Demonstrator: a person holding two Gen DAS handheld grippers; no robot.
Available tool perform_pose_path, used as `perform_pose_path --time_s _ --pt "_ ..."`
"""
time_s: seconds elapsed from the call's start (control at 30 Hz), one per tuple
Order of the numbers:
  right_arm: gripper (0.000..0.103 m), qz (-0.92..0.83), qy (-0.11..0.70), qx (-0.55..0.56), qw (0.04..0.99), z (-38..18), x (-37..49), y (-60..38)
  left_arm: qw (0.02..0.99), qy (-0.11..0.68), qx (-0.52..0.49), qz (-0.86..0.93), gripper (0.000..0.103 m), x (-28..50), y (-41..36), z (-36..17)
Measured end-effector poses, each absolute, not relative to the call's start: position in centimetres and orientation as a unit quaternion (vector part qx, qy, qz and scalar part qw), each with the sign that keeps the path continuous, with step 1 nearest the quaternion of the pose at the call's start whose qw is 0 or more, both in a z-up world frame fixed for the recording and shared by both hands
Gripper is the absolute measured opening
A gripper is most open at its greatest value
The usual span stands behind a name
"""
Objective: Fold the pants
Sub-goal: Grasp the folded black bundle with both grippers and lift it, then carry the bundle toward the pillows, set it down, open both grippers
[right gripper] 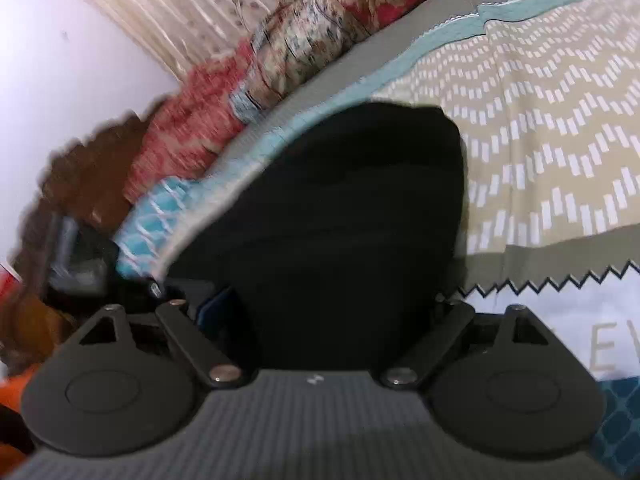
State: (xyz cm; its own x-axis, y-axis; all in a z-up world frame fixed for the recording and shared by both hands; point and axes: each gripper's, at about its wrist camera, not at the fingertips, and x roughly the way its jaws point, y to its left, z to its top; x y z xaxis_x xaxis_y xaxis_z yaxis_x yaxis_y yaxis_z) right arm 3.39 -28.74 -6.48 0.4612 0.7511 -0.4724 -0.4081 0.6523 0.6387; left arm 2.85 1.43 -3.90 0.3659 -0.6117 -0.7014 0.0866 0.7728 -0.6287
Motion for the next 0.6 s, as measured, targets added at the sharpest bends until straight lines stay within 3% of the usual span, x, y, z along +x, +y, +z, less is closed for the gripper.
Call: perform_pose_path --time_s 0.07,0.1,0.17,0.27,0.47,0.6 --pt "0.084 0.340 0.386 0.246 0.821 -6.4 3.6 -28.8 0.789 0.511 -0.264 -0.217 0.071 2.9 1.9 -3.5" --pt "0.074 0.338 0.387 0.248 0.821 -6.0 3.7 -28.6 0.791 0.508 -0.265 -0.216 0.064 2.8 2.2 -3.1" --pt "0.067 0.330 0.384 0.226 0.832 -4.5 3.3 -27.6 0.795 0.498 -0.270 -0.215 0.049 2.7 2.9 -1.8" --pt "0.054 0.348 0.350 0.203 0.846 -1.4 3.2 -26.4 0.818 0.457 -0.267 -0.225 0.047 2.5 4.1 1.8" --pt "0.053 0.384 0.238 0.188 0.872 4.5 7.1 -23.8 0.898 0.329 -0.196 -0.216 0.047 5.7 7.0 9.8" --pt "0.053 0.376 0.184 0.150 0.896 5.6 12.8 -20.1 0.927 0.296 -0.151 -0.173 0.048 12.0 8.5 10.8"
